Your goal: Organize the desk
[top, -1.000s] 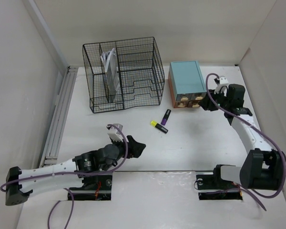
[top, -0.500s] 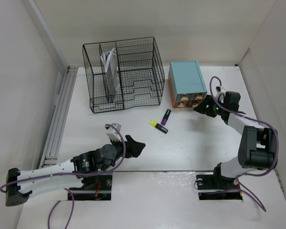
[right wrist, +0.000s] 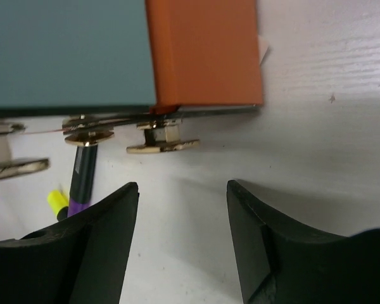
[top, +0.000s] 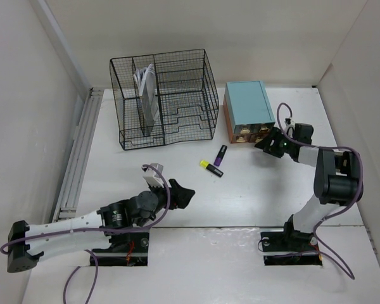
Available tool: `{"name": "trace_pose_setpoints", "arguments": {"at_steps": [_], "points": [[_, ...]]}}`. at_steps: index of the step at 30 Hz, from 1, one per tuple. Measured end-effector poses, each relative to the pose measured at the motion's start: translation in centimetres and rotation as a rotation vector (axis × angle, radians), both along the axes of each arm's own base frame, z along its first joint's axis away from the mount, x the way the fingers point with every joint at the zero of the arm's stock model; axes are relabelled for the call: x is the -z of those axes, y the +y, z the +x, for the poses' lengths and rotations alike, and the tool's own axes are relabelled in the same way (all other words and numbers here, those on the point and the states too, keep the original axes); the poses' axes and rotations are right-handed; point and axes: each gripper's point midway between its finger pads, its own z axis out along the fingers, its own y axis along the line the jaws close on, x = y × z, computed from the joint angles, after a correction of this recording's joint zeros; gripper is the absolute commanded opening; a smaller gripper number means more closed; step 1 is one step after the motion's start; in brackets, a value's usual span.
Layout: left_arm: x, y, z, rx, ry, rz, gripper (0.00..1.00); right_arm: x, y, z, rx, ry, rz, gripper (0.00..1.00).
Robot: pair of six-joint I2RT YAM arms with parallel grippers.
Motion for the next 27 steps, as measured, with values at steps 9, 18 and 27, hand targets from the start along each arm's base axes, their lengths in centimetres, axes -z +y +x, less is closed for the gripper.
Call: {"name": "trace_pose_setpoints", "arguments": {"at_steps": [9,18,27], "points": [[0.0,0.0,0.0,0.0,-0.003,-0.009,0.75,-0.6,-0.2,2.8,0.056,-0.06,0.053,0.62],[-0.1,0.0,0.0,0.0,-0.005,-0.014,0.75,-0.4,0.0,3.4,0.073,-0.061,0.093,0.56],[0.2,-0.1,0.0,0.0,-0.001,-0.005,0.75,-0.8,0.5,3.8,0.09,-0.079,0.114,0.33]]}}
